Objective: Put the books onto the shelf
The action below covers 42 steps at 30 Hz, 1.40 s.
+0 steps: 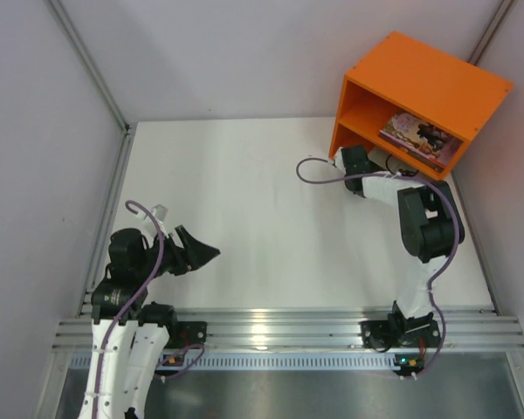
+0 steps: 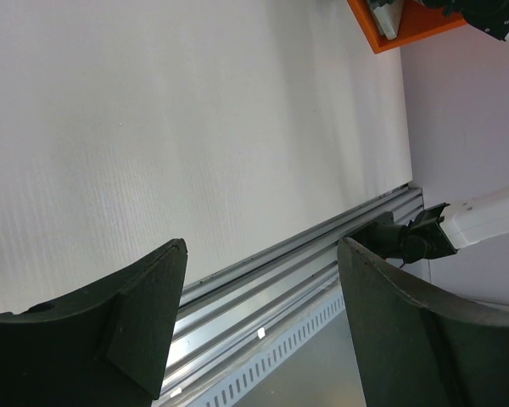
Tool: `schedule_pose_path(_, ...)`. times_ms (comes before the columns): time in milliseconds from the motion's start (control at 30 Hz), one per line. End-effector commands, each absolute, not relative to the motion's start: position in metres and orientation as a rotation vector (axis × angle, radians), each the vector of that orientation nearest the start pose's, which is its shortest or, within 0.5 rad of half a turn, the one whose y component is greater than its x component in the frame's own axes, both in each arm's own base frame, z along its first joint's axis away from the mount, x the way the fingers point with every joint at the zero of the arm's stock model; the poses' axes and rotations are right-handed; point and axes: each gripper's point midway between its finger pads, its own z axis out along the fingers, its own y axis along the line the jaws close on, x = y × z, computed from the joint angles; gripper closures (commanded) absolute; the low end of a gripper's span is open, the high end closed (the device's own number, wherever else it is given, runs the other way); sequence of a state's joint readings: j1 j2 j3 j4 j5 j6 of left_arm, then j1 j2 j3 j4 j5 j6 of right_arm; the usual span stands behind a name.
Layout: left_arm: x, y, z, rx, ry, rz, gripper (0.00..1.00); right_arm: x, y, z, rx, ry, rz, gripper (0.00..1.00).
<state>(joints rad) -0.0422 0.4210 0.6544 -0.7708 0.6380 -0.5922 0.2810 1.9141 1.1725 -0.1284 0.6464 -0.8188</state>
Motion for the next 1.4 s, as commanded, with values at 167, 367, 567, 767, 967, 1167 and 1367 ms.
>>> schedule_pose_path(167,0.158,-0.130,0.210,-0.164,2.119,-1.036,0.23,0.477,-0.005,0.086,-0.953,2.196,-1.126,0.65)
schedule_pose_path(367,0.159,-0.130,0.210,-0.166,2.125,-1.035,0.23,0.477,-0.009,0.086,-0.940,2.193,-1.151,0.68)
schedule_pose_path(567,0.161,-0.130,0.212,-0.160,2.123,-1.033,0.23,0.480,-0.022,0.093,-0.878,2.195,-1.193,0.68)
schedule_pose_path(767,0.162,-0.130,0.211,-0.163,2.123,-1.039,0.23,0.483,-0.026,0.094,-0.848,2.199,-1.218,0.68)
schedule_pose_path(967,0.162,-0.130,0.210,-0.168,2.125,-1.032,0.23,0.486,-0.029,0.092,-0.826,2.205,-1.232,0.69)
schedule_pose_path(1167,0.163,-0.130,0.207,-0.174,2.131,-1.035,0.23,0.487,-0.033,0.091,-0.808,2.210,-1.239,0.69)
schedule_pose_path(1367,0.162,-0.130,0.206,-0.170,2.129,-1.033,0.23,0.488,-0.036,0.092,-0.795,2.213,-1.241,0.69)
